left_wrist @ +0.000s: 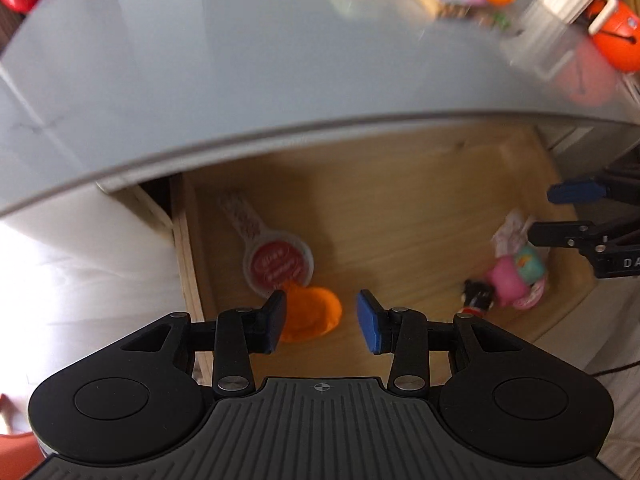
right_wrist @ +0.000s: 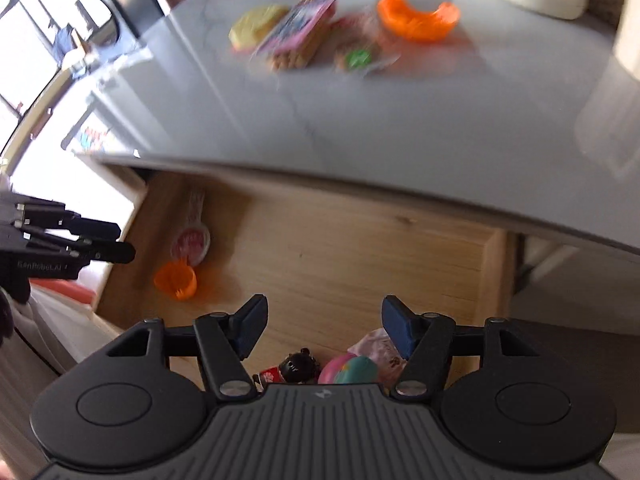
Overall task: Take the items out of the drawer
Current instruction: 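Lower both grippers back toward the open drawer, then reach the left gripper to the second orange cup toy and close on it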
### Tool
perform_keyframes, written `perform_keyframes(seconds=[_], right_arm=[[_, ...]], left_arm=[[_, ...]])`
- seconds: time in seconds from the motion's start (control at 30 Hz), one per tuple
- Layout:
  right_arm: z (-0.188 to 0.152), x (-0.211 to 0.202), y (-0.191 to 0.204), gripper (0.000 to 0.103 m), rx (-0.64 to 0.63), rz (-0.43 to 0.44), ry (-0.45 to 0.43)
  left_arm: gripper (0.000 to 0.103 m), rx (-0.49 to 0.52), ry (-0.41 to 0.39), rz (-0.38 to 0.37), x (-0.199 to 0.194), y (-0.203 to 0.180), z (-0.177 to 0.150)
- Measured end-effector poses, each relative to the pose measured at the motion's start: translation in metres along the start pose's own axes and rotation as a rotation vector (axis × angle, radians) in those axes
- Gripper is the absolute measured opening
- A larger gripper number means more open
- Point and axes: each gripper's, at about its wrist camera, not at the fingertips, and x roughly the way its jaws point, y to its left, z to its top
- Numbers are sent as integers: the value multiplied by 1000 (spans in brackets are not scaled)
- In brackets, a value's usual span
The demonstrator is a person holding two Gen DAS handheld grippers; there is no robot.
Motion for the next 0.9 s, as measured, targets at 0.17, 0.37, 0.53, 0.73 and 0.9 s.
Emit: perform_keyframes(seconds=[0.17,0.37,0.53,0.73,0.9], right_arm=[[-1,34,5,64,-48,6,32],[-9,55,-14,64,61,23,128],[-11,62,-27,64,131,52,167],[-13,62,-27,64,133,40,180],[-13,61,-26,64,135,26,187]], left_arm=[[42,6,98,25,31,5,4],[41,33,173,65,61,0,10],[37,36,228,109,78,-1,13],[35,36,242,106,82,-2,19],[32,71,240,129,82,-10,19]])
